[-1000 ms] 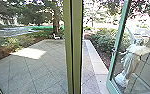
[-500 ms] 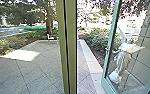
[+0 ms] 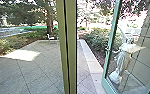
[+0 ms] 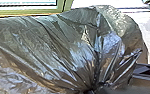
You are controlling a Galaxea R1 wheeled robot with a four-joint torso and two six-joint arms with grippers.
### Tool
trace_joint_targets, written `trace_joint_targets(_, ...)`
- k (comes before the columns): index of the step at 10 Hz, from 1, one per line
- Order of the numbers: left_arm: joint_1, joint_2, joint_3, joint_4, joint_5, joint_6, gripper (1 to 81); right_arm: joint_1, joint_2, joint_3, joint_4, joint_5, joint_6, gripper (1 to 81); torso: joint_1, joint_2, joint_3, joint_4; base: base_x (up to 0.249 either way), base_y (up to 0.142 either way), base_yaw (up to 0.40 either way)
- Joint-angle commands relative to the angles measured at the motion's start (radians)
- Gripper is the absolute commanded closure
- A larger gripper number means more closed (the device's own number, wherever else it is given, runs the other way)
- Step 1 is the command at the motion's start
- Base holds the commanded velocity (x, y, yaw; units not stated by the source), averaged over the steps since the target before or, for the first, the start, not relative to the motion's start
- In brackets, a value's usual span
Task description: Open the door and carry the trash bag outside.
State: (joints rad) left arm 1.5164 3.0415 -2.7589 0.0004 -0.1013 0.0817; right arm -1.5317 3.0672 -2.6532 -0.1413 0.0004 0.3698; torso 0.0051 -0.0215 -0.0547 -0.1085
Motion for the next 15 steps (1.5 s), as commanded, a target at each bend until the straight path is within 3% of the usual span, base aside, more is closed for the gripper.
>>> trace_joint_targets(1,-0.048,-0.001,-0.004,0.015,0.049,0.007,81.1,0.047,0.014,0.006,0.000,-0.053,-0.003,1.0,0.000,0.000,0.000,0.000,0.000,0.000,0.000)
trace_joint_targets(10,-0.055,0.008,-0.010,0.033,0.049,0.007,81.1,0.044,0.021,-0.010,0.003,-0.053,-0.003,1.0,0.000,0.000,0.000,0.000,0.000,0.000,0.000)
trace_joint_targets(15,-0.055,0.010,-0.010,0.033,0.049,0.007,81.1,0.046,0.021,-0.010,0.000,-0.053,-0.003,1.0,0.000,0.000,0.000,0.000,0.000,-0.095,0.000)
